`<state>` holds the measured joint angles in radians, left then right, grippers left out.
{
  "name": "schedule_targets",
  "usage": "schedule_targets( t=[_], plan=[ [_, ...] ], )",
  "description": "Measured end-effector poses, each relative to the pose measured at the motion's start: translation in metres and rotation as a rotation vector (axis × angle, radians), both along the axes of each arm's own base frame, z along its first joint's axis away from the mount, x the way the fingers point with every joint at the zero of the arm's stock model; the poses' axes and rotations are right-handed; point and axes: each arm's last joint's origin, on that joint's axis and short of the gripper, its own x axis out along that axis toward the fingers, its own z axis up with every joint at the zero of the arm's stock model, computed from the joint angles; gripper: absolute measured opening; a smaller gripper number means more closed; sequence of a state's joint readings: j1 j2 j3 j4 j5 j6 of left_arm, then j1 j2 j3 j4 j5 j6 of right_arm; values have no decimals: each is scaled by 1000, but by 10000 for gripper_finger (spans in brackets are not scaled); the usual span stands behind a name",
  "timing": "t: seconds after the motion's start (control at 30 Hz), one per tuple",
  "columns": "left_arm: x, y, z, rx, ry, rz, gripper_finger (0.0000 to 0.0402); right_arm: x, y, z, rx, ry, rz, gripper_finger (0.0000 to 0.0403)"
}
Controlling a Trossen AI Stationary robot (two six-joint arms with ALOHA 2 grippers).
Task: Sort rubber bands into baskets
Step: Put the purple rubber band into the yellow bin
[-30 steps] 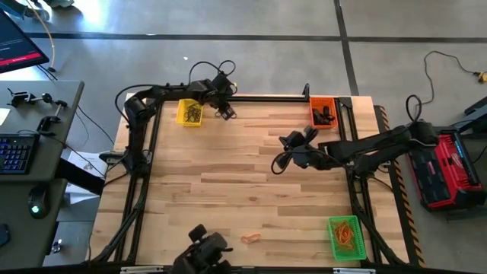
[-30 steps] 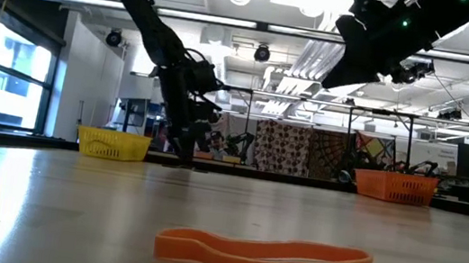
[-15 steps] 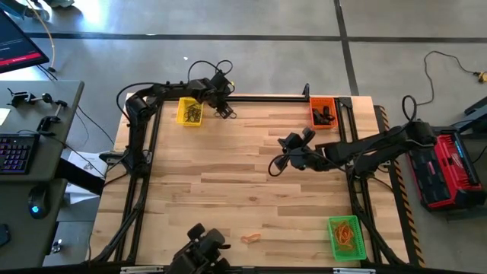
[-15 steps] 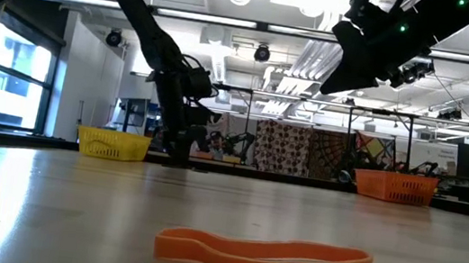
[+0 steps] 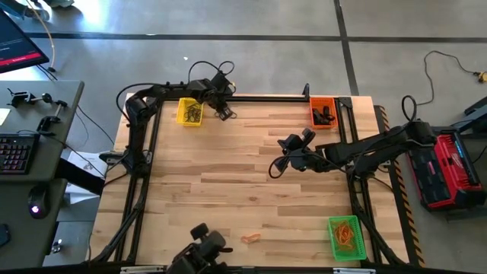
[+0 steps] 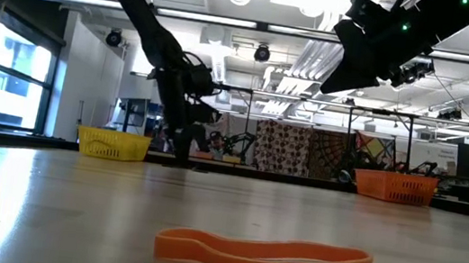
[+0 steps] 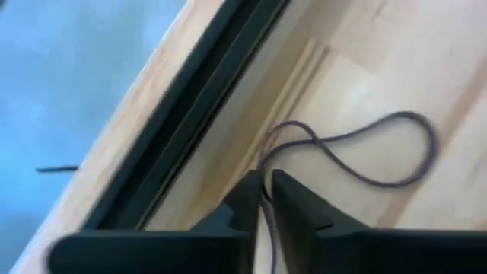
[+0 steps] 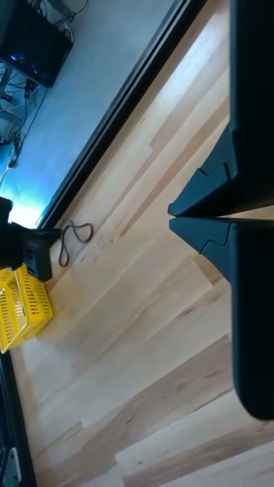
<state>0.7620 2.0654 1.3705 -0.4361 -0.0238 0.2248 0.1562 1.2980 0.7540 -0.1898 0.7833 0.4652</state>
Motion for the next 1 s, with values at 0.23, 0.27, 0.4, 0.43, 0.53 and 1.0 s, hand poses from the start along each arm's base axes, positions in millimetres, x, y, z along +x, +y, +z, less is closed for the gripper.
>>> schedule_targets(
  t=[0.23,0.27,0.4,0.43,0.53,1.0],
  plan=[
    [5,-12,37,93,-45,-64,5,0,0,0,-1,1,0,0],
    [6,-15,43,104,-58,-69,3,0,0,0,-1,1,0,0],
    [5,-26,74,161,-137,-69,1,0,0,0,-1,1,0,0],
    [4,-29,80,173,-158,-65,1,0,0,0,-1,2,0,0],
    [-3,-41,96,221,-224,-66,1,0,0,0,-2,2,2,0],
    [-79,-91,160,458,-314,129,0,0,0,1,-12,6,10,0]
  ],
)
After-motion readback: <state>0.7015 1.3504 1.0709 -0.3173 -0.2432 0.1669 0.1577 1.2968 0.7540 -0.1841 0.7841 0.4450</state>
